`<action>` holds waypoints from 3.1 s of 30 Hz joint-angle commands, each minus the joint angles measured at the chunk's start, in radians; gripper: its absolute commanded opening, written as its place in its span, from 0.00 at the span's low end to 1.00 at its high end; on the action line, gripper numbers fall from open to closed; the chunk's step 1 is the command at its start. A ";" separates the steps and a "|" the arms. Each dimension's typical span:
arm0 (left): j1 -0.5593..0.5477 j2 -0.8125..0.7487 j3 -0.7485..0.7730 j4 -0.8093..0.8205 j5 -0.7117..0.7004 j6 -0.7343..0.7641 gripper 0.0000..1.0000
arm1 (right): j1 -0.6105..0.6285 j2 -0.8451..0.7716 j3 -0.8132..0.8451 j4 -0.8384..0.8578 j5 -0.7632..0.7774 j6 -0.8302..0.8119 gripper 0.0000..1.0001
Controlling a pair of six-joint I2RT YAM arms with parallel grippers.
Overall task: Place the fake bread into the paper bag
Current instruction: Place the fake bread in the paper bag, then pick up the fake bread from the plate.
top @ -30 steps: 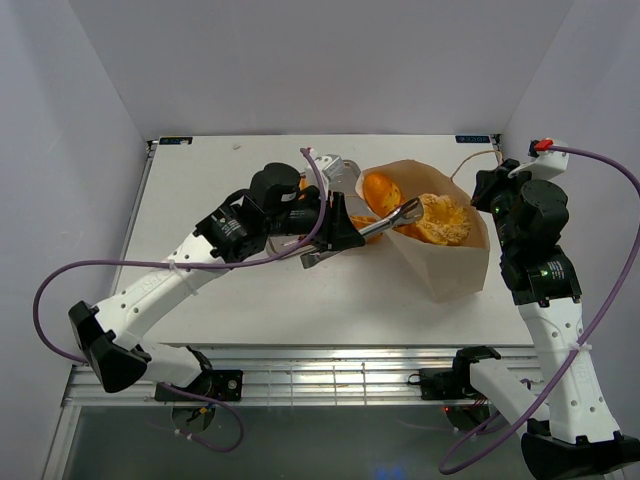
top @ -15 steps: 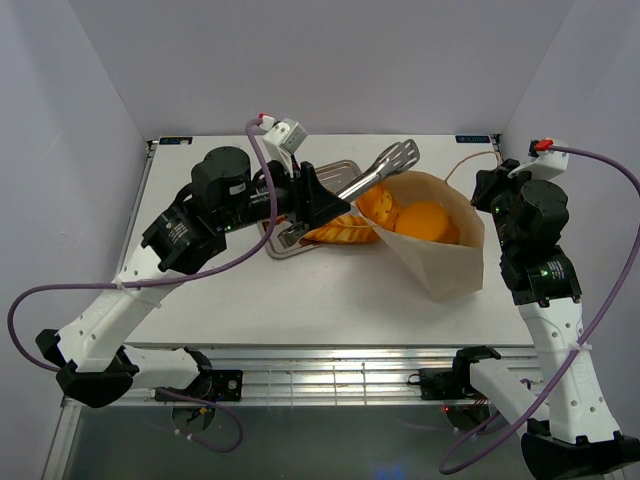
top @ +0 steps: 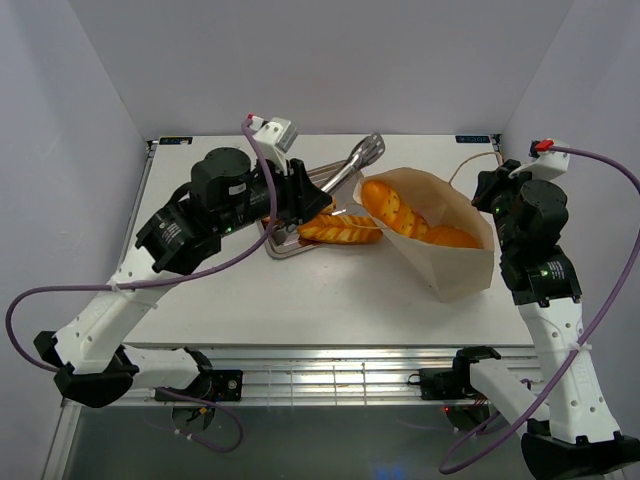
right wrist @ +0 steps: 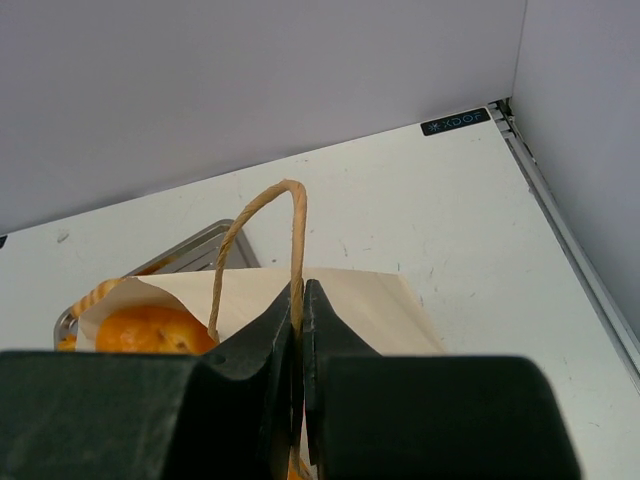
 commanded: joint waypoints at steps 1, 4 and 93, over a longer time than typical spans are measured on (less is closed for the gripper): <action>-0.003 -0.085 0.066 -0.098 -0.174 0.044 0.44 | 0.001 0.023 0.038 -0.018 0.060 0.020 0.08; -0.002 -0.144 0.016 -0.152 -0.275 0.047 0.44 | 0.001 0.060 0.070 -0.079 0.125 0.040 0.08; 0.415 0.345 -1.020 1.207 0.537 -1.024 0.39 | -0.013 0.022 0.067 -0.098 0.089 0.044 0.08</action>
